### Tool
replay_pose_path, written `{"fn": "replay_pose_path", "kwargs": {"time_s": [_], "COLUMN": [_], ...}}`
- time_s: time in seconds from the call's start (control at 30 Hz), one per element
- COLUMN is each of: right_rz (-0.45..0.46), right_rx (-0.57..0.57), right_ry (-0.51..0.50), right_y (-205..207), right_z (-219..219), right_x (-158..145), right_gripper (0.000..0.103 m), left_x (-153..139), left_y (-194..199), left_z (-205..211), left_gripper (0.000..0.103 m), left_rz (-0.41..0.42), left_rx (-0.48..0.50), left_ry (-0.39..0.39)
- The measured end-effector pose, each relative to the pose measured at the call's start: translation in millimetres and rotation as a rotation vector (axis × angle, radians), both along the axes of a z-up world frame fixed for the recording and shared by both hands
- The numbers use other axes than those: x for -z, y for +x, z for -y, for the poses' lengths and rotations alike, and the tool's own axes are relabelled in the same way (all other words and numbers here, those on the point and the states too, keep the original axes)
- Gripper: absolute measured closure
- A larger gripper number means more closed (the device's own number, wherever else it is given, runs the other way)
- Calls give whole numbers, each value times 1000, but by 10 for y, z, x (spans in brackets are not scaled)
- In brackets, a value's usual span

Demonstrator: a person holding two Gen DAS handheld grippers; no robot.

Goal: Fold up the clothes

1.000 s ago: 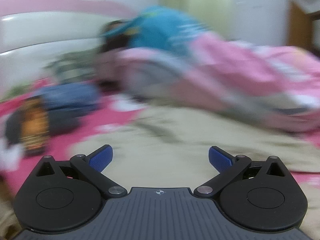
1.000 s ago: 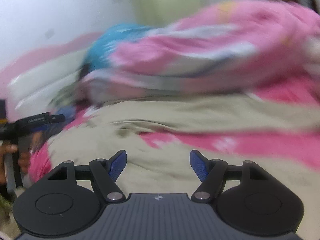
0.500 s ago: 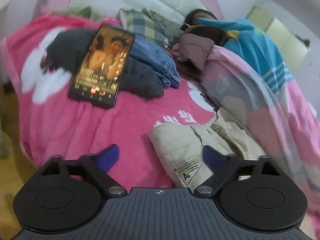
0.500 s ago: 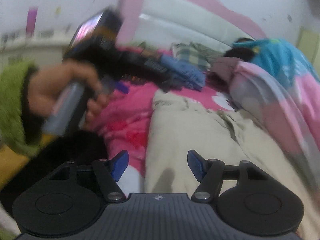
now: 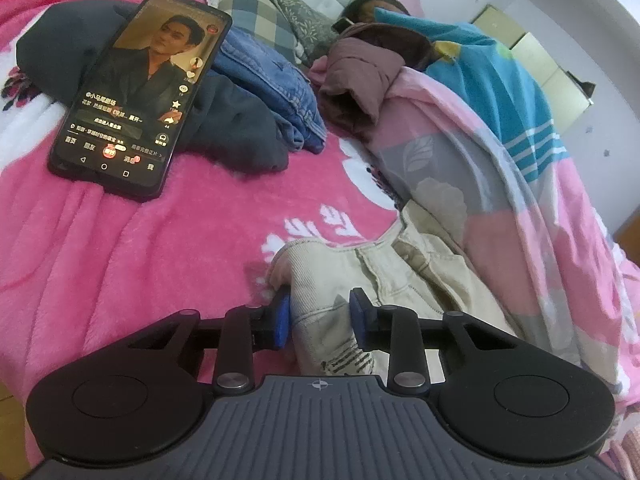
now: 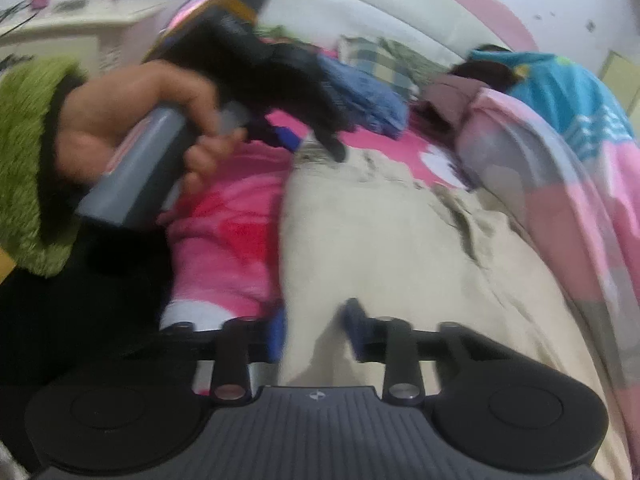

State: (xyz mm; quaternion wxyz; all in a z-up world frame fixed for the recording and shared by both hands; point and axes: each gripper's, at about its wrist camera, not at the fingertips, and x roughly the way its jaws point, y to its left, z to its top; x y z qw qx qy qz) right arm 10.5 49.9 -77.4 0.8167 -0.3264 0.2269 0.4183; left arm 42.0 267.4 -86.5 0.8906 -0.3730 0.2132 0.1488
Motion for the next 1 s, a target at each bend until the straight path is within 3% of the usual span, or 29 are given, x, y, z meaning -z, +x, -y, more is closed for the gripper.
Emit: {"fn": "replay_pose_path", "kwargs": {"time_s": [0.1, 0.17, 0.43, 0.7, 1.0], "right_rz": [17, 29, 52, 14, -41], "right_rx": [16, 27, 14, -63, -60], "right_ry": [3, 5, 23, 18, 20], "right_y": [-20, -34, -159, -380, -383], "right_z": [19, 31, 109, 153, 49], "right_x": [-23, -38, -239, -322, -61], "right_gripper": [83, 95, 99, 99, 98], "left_x": [0, -48, -161, -105, 36], "left_y": [-21, -91, -484, -845, -739], "left_z": [23, 66, 116, 118, 140], "left_gripper": [87, 95, 97, 96, 96], "left_rz": [11, 31, 98, 71, 46], "left_rx": [-10, -30, -108, -127, -140], "left_ry": [13, 44, 66, 54, 135]}}
